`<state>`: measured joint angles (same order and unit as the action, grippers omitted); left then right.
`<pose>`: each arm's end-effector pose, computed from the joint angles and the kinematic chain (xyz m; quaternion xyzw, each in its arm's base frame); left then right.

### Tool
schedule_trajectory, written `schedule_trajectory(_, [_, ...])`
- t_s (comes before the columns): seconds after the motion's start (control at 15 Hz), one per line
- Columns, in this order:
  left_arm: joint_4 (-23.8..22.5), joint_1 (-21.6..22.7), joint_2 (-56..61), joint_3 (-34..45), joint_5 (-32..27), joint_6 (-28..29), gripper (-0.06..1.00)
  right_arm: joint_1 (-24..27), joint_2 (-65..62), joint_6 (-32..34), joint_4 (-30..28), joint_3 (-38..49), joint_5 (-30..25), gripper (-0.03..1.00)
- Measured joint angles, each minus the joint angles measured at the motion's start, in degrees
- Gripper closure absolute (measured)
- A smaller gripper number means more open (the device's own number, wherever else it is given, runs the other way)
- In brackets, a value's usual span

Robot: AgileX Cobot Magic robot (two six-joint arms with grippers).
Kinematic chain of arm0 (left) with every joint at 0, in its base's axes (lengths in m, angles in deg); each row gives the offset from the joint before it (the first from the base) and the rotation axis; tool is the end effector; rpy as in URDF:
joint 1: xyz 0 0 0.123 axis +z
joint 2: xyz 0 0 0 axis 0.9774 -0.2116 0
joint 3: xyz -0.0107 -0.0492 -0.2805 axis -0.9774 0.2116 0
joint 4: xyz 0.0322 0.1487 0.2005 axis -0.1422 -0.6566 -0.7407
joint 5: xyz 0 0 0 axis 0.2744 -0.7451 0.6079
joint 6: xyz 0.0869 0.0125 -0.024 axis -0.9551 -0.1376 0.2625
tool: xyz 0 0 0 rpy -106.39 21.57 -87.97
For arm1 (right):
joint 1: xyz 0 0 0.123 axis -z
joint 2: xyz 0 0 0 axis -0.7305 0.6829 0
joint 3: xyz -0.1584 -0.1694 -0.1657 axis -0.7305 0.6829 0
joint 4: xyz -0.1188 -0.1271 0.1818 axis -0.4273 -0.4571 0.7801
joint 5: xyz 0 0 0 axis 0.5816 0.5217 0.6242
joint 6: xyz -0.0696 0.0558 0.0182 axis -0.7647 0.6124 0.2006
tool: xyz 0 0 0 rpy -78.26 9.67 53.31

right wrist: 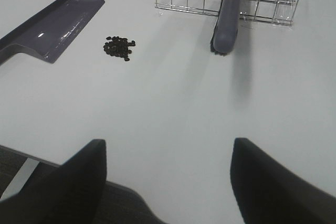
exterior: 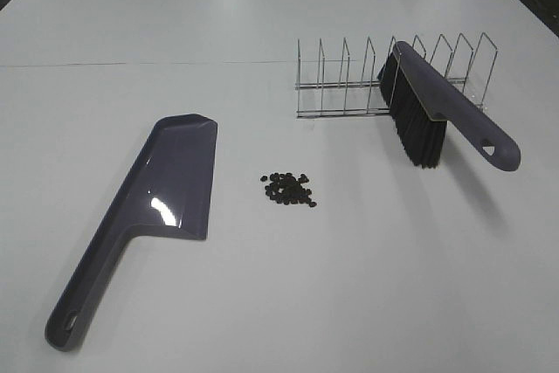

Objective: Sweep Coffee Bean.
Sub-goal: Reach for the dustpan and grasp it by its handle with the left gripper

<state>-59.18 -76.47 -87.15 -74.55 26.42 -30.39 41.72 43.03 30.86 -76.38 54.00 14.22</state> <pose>-0.0091 -0.0080 0.2813 0.0068 0.8496 -0.0345 0.5262 -0.0059 0.0133 0.2628 -0.1174 0.8650 0.0655 0.4834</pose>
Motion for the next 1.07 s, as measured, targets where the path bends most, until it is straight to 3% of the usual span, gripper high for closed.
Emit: schedule_trajectory(1.07, [0.0,0.0,0.0,0.0,0.0,0.1,-0.05,0.0,0.0,0.0,0.0,0.0,0.0,0.37])
